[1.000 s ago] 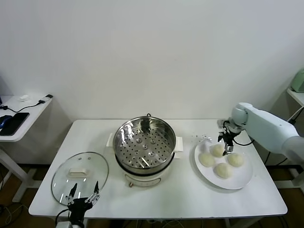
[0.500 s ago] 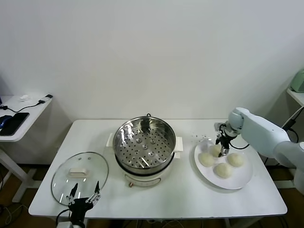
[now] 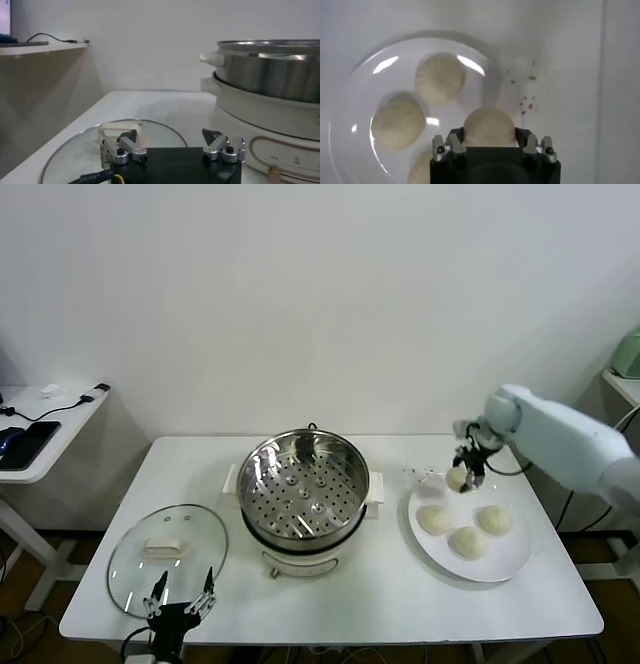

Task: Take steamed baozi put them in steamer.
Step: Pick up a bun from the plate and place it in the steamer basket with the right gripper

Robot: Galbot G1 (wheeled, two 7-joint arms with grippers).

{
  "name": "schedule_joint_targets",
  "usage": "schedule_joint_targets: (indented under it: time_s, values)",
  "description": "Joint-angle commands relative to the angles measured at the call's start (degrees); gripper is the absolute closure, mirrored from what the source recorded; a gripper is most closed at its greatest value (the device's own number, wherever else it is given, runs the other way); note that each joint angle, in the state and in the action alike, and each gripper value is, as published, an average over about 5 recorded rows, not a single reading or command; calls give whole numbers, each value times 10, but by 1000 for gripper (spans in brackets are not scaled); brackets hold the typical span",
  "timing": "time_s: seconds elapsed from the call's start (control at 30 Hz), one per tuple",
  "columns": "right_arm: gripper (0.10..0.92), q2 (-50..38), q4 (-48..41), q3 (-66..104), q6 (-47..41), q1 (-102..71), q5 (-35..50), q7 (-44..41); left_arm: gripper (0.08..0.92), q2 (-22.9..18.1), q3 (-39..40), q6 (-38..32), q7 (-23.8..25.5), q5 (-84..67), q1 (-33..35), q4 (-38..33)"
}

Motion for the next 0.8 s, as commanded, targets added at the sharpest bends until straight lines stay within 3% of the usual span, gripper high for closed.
schedule_joint_targets:
  time_s: [0.03,0.27,0.4,0.63,0.8]
  values:
    - [341,37,142,-163,58,265,119,-17,177,-1,7,1,0,3,4,-8]
    - [346,149,316,-158,122,324,175,11,177,-1,12,1,0,5,3,-9]
    - [347,206,349,-153,172,289,150,11,177,-1,16,1,0,8,8,-11]
    - [347,242,219,-129,337,183,-68,14,177,-4,23,-2,-2,15,16,-13]
    - [347,255,105,-66,391,83,-214,44,177,-4,27,-4,-2,19,21,-13]
